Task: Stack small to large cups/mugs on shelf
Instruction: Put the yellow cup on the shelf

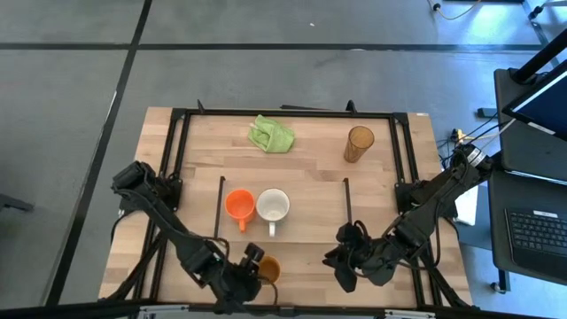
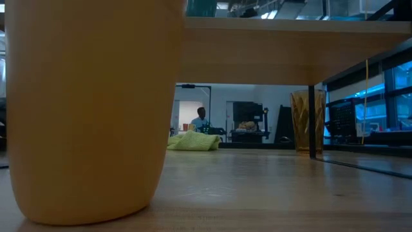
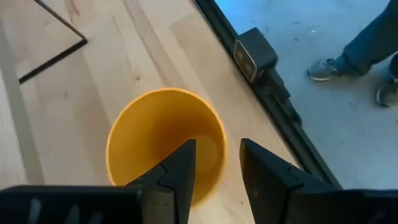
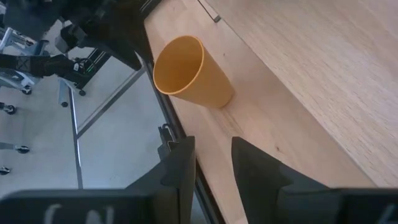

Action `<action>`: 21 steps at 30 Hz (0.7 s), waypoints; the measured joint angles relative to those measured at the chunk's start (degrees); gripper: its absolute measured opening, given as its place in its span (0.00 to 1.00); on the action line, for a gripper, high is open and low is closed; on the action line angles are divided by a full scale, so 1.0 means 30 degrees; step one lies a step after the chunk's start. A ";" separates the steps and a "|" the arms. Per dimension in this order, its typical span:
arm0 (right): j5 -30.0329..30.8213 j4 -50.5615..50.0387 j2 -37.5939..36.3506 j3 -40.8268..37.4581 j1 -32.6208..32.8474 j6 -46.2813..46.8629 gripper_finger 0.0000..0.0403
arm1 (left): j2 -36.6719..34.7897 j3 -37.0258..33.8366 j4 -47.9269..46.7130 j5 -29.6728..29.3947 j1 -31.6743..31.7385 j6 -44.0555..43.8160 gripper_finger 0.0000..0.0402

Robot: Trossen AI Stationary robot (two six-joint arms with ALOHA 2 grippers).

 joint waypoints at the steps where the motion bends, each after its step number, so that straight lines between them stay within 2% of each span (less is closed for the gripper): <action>1: -0.0043 -0.0059 0.0000 0.0000 0.0000 0.0003 0.26 | 0.0094 0.0000 0.0149 0.0142 0.0056 0.0174 0.30; 7: -0.0114 -0.0499 -0.0007 0.0000 0.0036 0.0025 0.26 | 0.0638 0.0000 0.0642 0.1359 0.0073 0.0631 0.30; 21: -0.0094 -0.0944 -0.0007 0.0000 0.0247 0.0069 0.26 | 0.2511 0.0000 0.1000 0.0937 0.0379 0.0945 0.30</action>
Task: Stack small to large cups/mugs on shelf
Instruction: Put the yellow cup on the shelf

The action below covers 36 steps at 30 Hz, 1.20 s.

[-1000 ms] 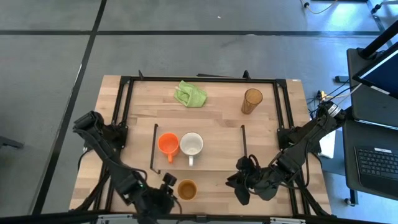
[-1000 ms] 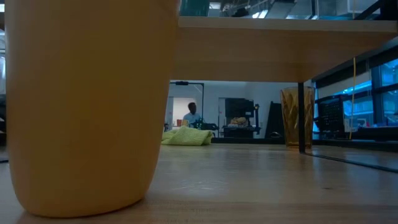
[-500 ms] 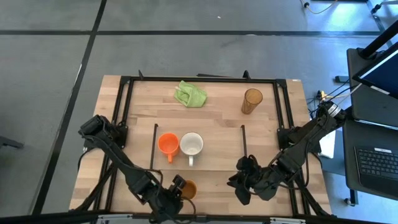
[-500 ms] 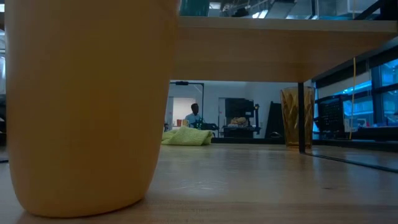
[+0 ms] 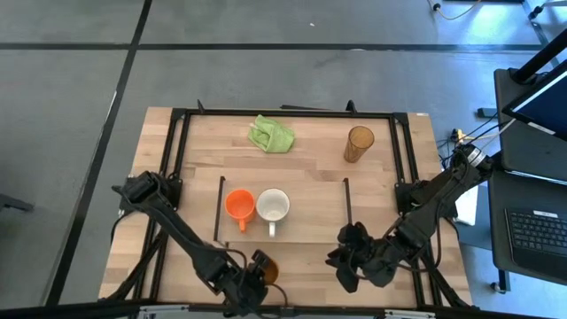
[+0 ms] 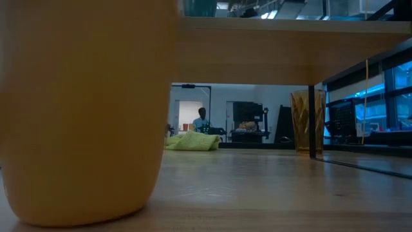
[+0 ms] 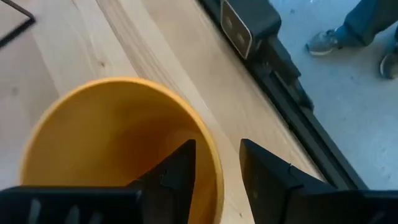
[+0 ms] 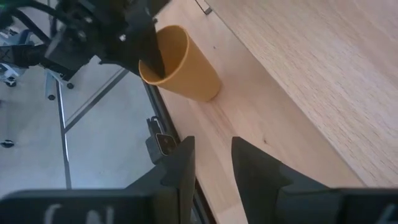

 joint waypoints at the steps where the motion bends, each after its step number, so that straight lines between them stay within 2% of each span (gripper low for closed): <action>1: 0.0003 -0.0010 0.0000 0.0000 0.0039 0.0000 0.26 | 0.0120 0.0000 -0.0069 -0.0063 -0.0001 0.0000 0.30; 6: 0.0003 -0.0376 -0.0007 0.0000 0.0183 0.0071 0.26 | 0.0223 -0.0005 -0.0203 -0.0692 0.0055 0.0000 0.23; 12: 0.0150 -0.0860 -0.0007 0.0000 0.0183 0.0444 0.26 | 0.0205 0.1028 -0.0723 -0.0887 0.0523 -0.0026 0.03; 18: 0.1756 -0.0791 -0.0094 0.0000 0.0367 0.0354 0.26 | 0.0191 0.2951 -0.1065 -0.0779 0.0992 0.0395 0.01; 28: 0.5636 -0.1586 -0.1362 0.0000 0.0766 0.0293 0.26 | 0.0154 0.8865 -0.6557 -0.0517 0.2372 0.2697 0.01; 36: 0.6195 -0.1994 -0.1603 0.0000 0.0744 0.0399 0.26 | 0.0125 1.3474 -0.7022 -0.0048 0.4438 0.5308 0.00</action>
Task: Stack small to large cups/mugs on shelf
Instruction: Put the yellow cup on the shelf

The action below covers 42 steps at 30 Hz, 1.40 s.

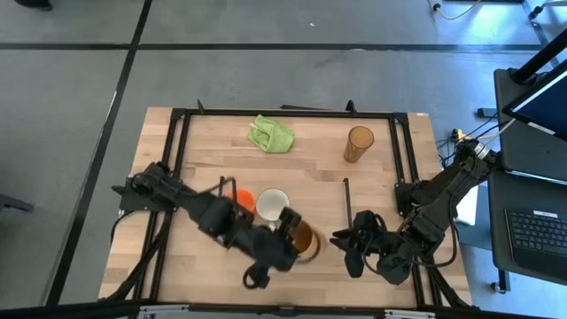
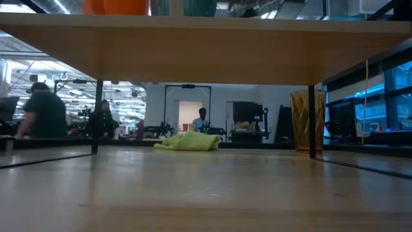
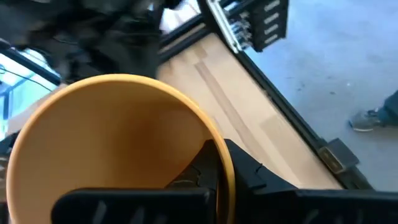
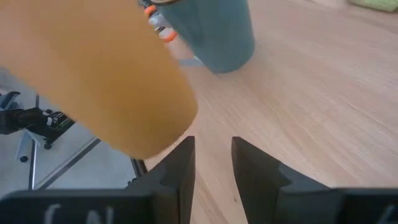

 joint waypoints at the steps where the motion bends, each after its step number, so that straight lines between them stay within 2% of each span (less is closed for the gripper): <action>1: 0.0000 -0.0002 0.0000 0.0000 0.0000 0.0030 0.26 | 0.0007 0.0328 -0.0209 0.0158 0.0263 0.0159 0.00; 9: 0.0148 0.0509 0.0007 0.0000 0.0000 0.0014 0.26 | 0.0066 0.0995 -0.2003 0.0400 0.1763 0.0995 0.00; 16: 0.2245 0.0525 0.0007 0.0000 -0.0106 -0.0009 0.25 | 0.0066 0.0995 -0.2366 0.1143 0.2754 0.1489 0.00; 20: 0.2951 0.0538 0.0007 0.0000 -0.0578 0.0096 0.19 | 0.0066 0.0995 -0.2727 0.2149 0.3134 0.1528 0.00; 27: 0.2849 0.0735 0.0015 0.0000 -0.1517 0.0014 0.02 | 0.0066 0.0990 -0.3387 0.3170 0.3486 0.1803 0.00; 35: 0.2790 0.1418 0.0022 -0.0006 -0.1597 -0.0333 0.11 | 0.0658 0.0960 -0.3148 0.3761 0.3974 0.3240 0.00; 42: 0.2622 0.1523 0.0022 -0.0007 -0.1608 -0.0253 0.11 | 0.1035 0.0915 -0.3833 0.4454 0.4451 0.3231 0.01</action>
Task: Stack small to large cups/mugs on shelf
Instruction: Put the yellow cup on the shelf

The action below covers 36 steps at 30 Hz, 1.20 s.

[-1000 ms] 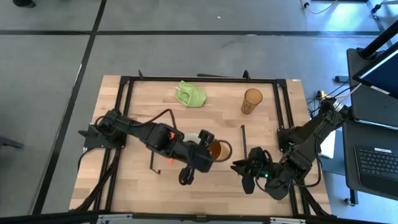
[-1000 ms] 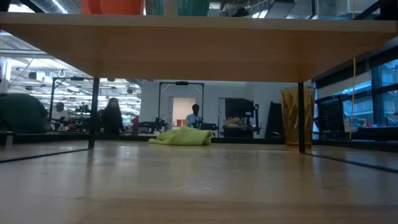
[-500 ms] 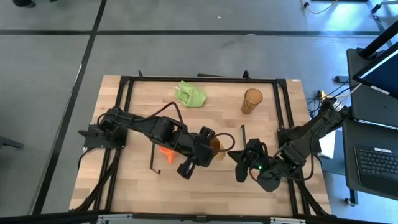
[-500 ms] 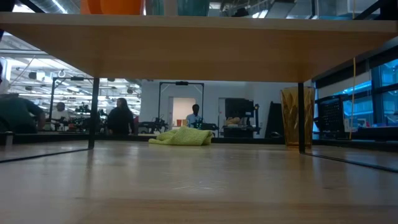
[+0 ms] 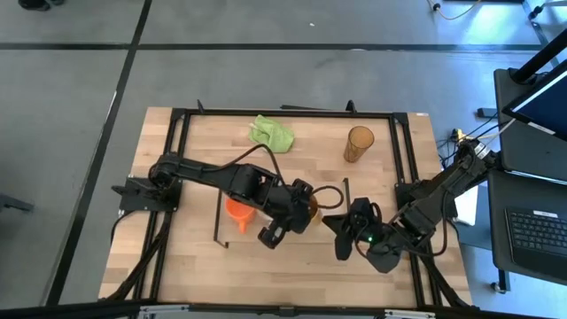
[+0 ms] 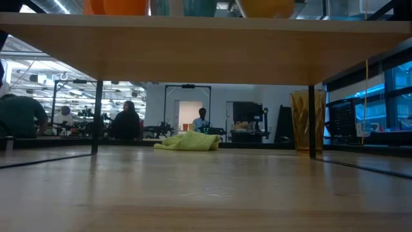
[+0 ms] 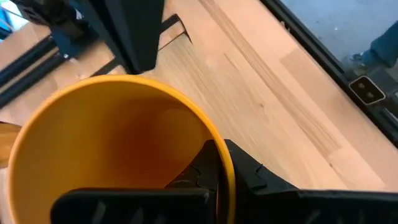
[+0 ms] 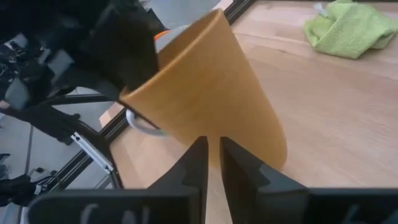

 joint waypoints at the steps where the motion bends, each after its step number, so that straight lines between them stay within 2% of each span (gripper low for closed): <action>1: -0.0160 0.0003 0.0000 0.0000 0.0005 0.0104 0.11 | 0.0007 0.0000 0.0064 0.0088 0.0020 0.0000 0.01; 8: -0.0349 -0.0007 0.0000 0.0000 -0.0056 0.0298 0.11 | -0.0015 0.0007 0.0848 0.0447 0.0227 0.0288 0.01; 27: -0.1369 -0.0027 0.0000 0.0000 -0.0243 0.0351 0.11 | -0.0015 0.0007 -0.0129 0.0770 0.0873 0.0539 0.01; 36: -0.1675 -0.1839 0.0007 0.0000 -0.0330 0.1281 0.10 | -0.0015 0.0007 0.0590 0.1121 0.0641 0.1308 0.01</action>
